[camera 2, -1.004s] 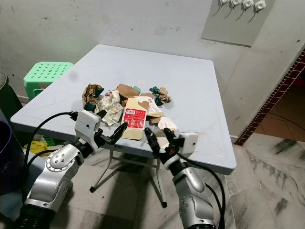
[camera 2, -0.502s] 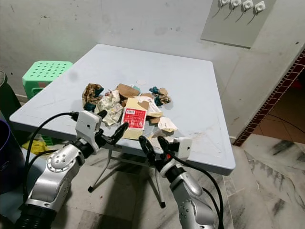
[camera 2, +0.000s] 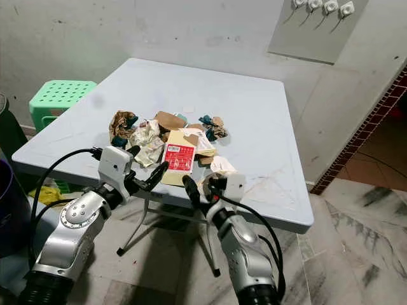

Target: Picking trash to rubbish bin

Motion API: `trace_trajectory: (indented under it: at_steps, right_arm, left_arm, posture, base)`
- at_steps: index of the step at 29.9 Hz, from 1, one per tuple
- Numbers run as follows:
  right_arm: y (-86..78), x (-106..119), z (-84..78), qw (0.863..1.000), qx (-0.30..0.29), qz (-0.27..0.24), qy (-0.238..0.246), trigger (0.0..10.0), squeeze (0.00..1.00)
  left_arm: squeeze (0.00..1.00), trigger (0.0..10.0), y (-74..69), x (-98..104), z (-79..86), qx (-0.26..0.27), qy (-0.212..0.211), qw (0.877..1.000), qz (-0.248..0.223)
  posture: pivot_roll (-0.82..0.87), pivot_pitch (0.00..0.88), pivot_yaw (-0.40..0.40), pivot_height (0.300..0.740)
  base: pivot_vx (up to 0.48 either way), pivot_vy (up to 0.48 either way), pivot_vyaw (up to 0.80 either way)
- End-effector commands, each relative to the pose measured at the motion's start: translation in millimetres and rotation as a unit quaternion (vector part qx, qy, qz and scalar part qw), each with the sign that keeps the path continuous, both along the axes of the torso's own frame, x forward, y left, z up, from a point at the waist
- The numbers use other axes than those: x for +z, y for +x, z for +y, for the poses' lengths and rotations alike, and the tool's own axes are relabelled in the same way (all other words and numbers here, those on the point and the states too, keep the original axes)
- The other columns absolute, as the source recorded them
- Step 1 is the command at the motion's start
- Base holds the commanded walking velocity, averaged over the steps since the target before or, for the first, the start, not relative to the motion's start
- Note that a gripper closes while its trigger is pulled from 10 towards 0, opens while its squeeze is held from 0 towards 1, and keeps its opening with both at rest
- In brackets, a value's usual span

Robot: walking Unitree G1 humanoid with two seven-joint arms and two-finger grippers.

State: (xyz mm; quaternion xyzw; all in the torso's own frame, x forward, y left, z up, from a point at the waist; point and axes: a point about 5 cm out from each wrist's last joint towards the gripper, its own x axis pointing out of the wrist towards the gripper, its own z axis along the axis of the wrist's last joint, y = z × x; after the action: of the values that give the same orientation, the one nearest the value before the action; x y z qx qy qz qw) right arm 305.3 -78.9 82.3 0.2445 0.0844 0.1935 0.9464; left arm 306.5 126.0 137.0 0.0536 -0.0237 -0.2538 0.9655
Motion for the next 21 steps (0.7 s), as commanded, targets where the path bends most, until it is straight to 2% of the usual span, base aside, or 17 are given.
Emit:
trace_trajectory:
  at_steps: [1, 5, 6, 7, 8, 9, 10, 11, 12, 21]
  right_arm:
    - [5.4, 0, -2.1, 1.0, -0.024, 0.007, -0.003, 10.0, 0.0]
    - [9.9, 0, 0.9, 0.999, -0.04, 0.019, -0.008, 10.0, 0.0]
    - [11.1, -2, 1.5, 0.998, -0.051, 0.032, -0.025, 9.5, 0.0]
    - [11.4, -3, 1.9, 0.998, -0.053, 0.037, -0.028, 9.7, 0.0]
    - [11.2, -4, 2.2, 0.998, -0.051, 0.037, -0.026, 7.7, 0.0]
    - [11.1, -4, 2.4, 0.998, -0.05, 0.038, -0.024, 7.7, 0.0]
    - [11.2, -7, 0.6, 0.996, -0.065, 0.048, -0.035, 4.6, 0.0]
    - [11.2, -7, 0.6, 0.996, -0.065, 0.048, -0.035, 4.6, 0.0]
    - [11.1, -8, -0.5, 0.995, -0.072, 0.051, -0.039, 0.0, 0.0]
    - [10.9, -14, -4.9, 0.991, -0.098, 0.061, -0.065, 0.0, 0.0]
  left_arm:
    - [0.0, 10.0, 1.9, 5, -1.6, 0.0, 0.002, 1.0, -0.009]
    - [0.0, 10.0, 1.8, 5, -1.5, 0.003, 0.002, 1.0, -0.009]
    - [0.0, 10.0, 2.1, 6, -0.8, 0.004, 0.002, 1.0, -0.01]
    - [0.0, 10.0, 2.3, 6, -0.1, 0.006, 0.002, 1.0, -0.011]
    - [0.0, 10.0, 2.5, 6, 0.3, 0.006, 0.002, 1.0, -0.011]
    - [0.0, 10.0, 2.6, 7, 0.5, 0.007, 0.002, 1.0, -0.011]
    - [0.0, 10.0, 2.9, 7, 1.6, 0.009, 0.003, 1.0, -0.012]
    - [0.0, 10.0, 2.9, 7, 1.6, 0.009, 0.003, 1.0, -0.012]
    - [0.0, 10.0, 3.0, 7, 2.2, 0.01, 0.003, 1.0, -0.013]
    - [0.0, 10.0, 3.8, 8, 4.0, 0.015, 0.003, 1.0, -0.014]
  posture:
    - [0.03, 0.0, -0.095, 0.74]
    - [0.04, 0.0, -0.098, 0.74]
    - [0.04, 0.0, -0.099, 0.74]
    - [0.04, 0.0, -0.1, 0.74]
    - [0.04, 0.0, -0.1, 0.74]
    - [0.04, 0.0, -0.1, 0.74]
    - [0.04, 0.0, -0.101, 0.74]
    - [0.04, 0.0, -0.101, 0.74]
    - [0.04, 0.0, -0.102, 0.74]
    - [0.04, 0.0, -0.102, 0.74]
  base:
    - [0.0, 0.0, 0.0]
    - [0.0, 0.0, 0.0]
    - [0.0, 0.0, 0.0]
    - [0.0, 0.0, 0.0]
    - [0.0, 0.0, 0.0]
    - [0.0, 0.0, 0.0]
    - [0.0, 0.0, 0.0]
    - [0.0, 0.0, 0.0]
    - [0.0, 0.0, 0.0]
    - [0.0, 0.0, 0.0]
